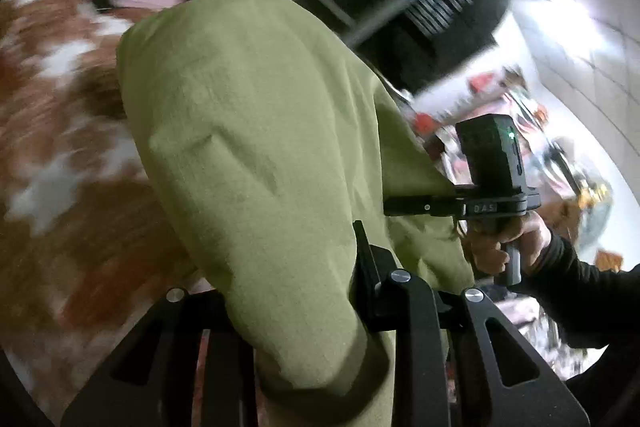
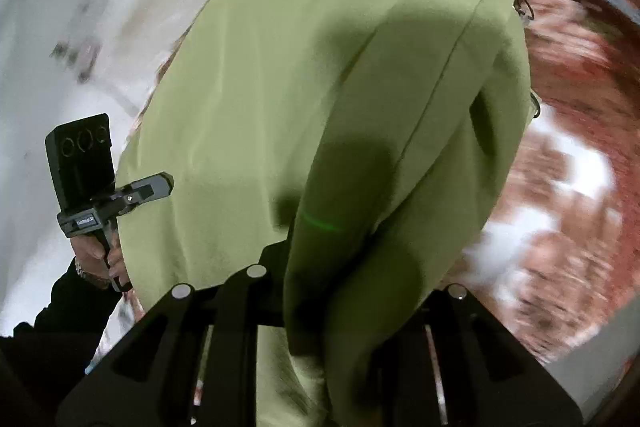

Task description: Fold large clothes

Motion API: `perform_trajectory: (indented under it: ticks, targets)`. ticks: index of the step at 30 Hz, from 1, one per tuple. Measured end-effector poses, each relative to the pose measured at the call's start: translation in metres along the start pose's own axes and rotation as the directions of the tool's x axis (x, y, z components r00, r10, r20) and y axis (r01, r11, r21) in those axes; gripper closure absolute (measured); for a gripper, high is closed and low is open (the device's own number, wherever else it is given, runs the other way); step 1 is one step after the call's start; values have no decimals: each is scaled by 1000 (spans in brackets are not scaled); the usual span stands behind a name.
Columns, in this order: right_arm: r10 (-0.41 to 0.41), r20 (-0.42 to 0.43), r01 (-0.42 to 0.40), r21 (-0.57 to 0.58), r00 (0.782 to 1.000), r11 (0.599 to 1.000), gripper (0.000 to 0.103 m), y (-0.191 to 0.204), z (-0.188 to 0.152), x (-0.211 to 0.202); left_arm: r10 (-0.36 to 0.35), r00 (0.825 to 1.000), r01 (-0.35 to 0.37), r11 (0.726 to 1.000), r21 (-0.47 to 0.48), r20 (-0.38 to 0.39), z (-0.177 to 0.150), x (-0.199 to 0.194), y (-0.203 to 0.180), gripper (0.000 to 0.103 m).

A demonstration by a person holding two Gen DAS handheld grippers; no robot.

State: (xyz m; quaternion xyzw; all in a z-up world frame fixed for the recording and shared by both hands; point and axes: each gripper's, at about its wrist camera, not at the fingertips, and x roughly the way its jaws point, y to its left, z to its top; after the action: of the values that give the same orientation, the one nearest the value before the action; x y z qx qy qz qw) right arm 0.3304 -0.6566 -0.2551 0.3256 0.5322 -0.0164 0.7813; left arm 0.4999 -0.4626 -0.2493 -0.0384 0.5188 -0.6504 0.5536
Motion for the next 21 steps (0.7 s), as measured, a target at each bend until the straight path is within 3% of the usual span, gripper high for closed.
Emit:
perform_trajectory:
  ticks: [3,6,9,11,12,13,15,17,18,20,21]
  targets:
    - [-78,42,75,60,996,995,84,-26,-17,-14,-39,997,43,997,65,-67,16,54,-10,78]
    - [-131,80,119,140,988,983,85,-59,-27,-2,-42,989,58,992,112,-139,29,101,-7,78]
    - [-157,86,136,211,984,968,85,-100,-37,33,10,981,17,990,137,-196,27,145,16,77]
    - [-198,64,182,202,978,962,85,-105,-48,76,62,965,-30,991,130,-254,16,173,38,76]
    - [-205,68,189,196,976,962,84,-111,-55,92,110,949,-73,988,132,-295,6,190,51,75]
    - [-189,87,168,201,978,965,82,-107,-60,102,139,941,-101,986,136,-310,-1,198,61,71]
    - [-137,122,110,207,983,972,75,-106,-70,101,137,946,-111,988,102,-293,-13,194,77,63]
    - [-151,127,130,159,980,979,71,-112,-71,92,160,948,-136,985,105,-275,-19,189,80,45]
    - [-170,128,154,128,977,980,70,-111,-69,92,194,944,-166,978,123,-269,-21,188,78,42]
    - [-201,125,191,91,972,977,65,-110,-80,83,272,929,-237,958,164,-251,-26,184,72,18]
    - [-209,126,197,96,970,976,56,-115,-86,79,297,923,-258,949,180,-244,-27,180,70,16]
